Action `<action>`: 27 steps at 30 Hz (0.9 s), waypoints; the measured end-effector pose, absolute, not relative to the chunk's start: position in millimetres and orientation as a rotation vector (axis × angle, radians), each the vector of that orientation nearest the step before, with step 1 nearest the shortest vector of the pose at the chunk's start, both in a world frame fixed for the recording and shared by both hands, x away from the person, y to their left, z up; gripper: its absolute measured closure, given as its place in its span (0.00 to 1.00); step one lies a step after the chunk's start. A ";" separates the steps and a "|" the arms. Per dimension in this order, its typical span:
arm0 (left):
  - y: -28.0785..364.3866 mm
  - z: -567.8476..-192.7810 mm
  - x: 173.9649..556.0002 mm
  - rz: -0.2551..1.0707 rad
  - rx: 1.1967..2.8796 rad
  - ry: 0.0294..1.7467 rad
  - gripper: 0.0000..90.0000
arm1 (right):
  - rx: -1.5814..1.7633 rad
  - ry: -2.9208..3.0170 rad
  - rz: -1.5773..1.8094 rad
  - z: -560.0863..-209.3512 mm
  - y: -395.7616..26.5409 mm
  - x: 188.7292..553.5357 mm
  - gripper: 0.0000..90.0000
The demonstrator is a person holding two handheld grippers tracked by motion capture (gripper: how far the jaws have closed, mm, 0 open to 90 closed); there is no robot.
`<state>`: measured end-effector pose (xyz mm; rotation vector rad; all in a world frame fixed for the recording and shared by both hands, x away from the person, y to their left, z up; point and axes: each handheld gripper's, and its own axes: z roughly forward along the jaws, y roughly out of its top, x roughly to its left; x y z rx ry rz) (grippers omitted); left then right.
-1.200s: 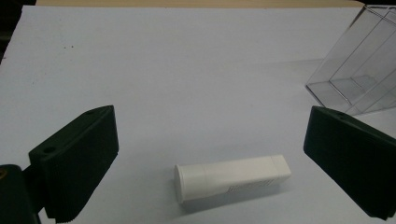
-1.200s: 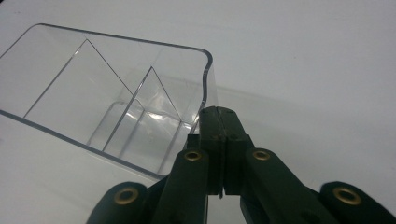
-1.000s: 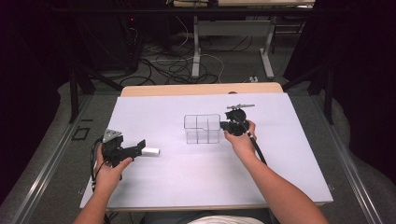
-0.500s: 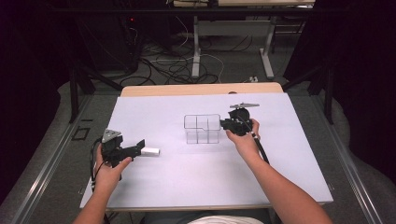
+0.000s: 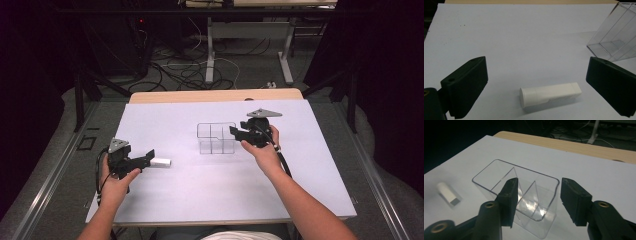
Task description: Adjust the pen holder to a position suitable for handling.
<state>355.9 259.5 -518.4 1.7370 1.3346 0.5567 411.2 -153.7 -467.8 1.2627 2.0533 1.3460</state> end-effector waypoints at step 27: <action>260.9 -516.8 353.8 0.565 1.698 1.323 0.05 | 0.780 2.340 1.456 -499.2 -62.4 401.5 0.42</action>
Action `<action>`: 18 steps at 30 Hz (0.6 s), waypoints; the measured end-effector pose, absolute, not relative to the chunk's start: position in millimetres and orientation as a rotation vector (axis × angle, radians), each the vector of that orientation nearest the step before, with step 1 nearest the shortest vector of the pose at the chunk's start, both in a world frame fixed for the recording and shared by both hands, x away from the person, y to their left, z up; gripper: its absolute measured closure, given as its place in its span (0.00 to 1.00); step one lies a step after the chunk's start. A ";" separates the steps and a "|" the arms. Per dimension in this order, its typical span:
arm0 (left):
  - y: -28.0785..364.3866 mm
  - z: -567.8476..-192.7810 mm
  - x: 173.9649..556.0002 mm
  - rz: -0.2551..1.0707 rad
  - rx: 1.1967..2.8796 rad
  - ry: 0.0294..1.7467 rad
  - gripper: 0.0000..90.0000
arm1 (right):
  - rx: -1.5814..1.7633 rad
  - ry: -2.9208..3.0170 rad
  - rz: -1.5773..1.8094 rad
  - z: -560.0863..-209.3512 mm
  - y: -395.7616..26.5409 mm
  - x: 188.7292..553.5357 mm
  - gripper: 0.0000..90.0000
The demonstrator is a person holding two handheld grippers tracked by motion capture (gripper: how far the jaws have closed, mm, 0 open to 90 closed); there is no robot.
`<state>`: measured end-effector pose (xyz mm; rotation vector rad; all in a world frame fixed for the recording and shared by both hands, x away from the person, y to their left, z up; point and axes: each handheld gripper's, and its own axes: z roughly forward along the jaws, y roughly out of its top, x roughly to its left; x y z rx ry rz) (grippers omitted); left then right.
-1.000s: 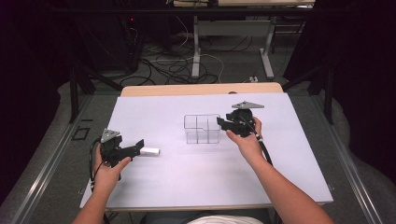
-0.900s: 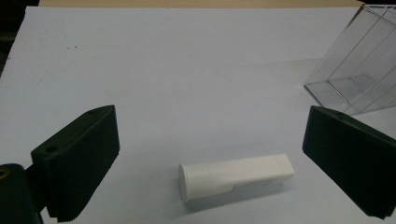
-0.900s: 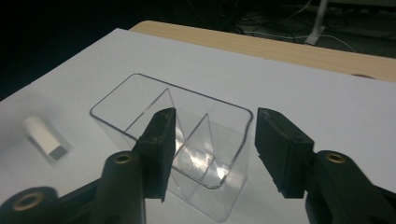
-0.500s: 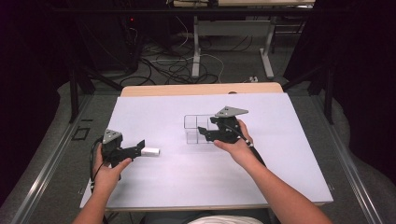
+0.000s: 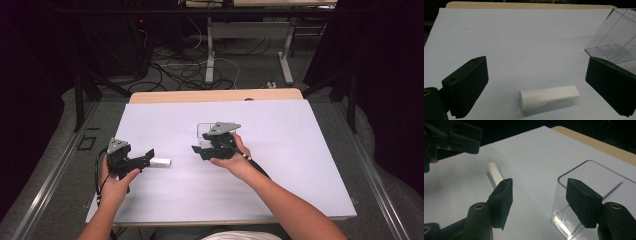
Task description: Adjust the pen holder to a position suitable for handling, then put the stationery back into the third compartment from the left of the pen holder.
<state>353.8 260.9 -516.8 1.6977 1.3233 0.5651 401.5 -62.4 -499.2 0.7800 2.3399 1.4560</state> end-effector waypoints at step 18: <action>269.4 -514.1 352.9 0.591 1.653 1.360 0.05 | 0.573 2.505 1.391 -515.0 -12.7 402.0 0.46</action>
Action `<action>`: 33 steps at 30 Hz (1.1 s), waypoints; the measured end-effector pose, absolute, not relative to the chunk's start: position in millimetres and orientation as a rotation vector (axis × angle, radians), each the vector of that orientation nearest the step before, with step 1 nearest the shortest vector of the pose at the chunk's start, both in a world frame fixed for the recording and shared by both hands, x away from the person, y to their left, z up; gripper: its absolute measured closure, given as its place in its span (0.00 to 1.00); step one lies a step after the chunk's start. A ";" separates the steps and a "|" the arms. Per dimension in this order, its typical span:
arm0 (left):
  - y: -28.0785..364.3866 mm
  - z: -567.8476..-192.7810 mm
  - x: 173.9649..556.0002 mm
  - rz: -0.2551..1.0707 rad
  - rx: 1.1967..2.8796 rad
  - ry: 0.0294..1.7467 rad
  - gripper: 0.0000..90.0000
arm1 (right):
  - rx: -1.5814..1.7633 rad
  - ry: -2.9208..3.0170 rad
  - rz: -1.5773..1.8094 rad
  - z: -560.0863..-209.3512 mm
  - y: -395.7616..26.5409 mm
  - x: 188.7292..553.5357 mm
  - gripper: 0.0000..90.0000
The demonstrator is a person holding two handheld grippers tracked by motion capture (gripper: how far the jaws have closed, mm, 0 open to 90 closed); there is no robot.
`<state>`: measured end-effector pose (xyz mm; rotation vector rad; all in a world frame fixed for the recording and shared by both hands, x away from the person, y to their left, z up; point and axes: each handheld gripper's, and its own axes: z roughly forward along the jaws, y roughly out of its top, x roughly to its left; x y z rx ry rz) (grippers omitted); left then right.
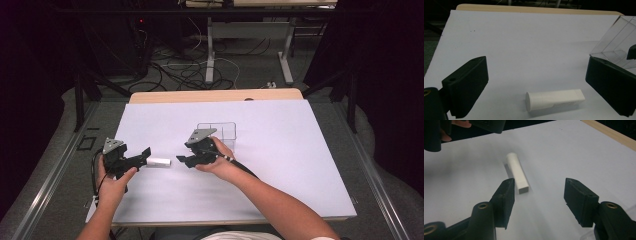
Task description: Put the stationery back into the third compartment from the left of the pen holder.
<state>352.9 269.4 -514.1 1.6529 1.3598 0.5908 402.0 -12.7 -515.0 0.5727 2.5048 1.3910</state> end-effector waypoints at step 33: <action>286.5 -515.5 353.6 0.642 1.614 1.410 0.00 | 0.309 2.644 1.102 -533.5 62.3 415.3 0.35</action>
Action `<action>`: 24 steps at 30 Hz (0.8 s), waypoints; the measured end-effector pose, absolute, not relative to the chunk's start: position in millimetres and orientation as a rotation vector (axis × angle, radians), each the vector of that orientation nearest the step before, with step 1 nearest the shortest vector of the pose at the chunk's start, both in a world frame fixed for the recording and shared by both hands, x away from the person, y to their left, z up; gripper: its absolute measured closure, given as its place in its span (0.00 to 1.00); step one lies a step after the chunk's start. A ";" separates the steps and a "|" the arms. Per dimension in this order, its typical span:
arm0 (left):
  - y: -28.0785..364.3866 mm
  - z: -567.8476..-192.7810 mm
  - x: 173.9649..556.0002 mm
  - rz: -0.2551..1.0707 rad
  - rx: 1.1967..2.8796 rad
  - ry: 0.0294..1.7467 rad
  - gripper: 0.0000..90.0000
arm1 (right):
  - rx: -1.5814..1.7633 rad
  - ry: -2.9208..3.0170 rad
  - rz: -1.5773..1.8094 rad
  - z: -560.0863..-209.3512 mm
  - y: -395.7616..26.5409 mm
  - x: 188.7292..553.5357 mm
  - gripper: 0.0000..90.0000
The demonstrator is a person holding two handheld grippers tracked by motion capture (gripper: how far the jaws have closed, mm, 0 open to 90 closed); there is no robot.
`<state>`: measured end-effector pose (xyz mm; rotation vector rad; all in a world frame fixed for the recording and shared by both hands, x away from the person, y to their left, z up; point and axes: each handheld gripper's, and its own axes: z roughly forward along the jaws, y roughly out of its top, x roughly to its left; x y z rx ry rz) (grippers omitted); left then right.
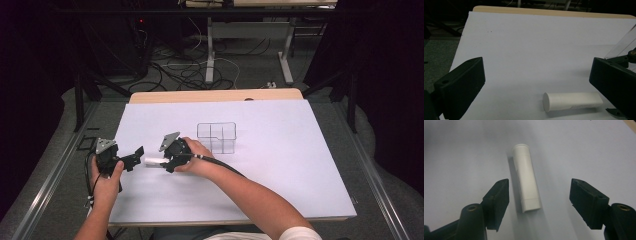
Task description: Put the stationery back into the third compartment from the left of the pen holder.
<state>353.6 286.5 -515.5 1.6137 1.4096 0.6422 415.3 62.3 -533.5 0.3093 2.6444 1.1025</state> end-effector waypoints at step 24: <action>289.8 -515.3 352.4 0.630 1.608 1.423 0.00 | 0.235 2.729 1.042 -555.8 92.0 422.0 0.65</action>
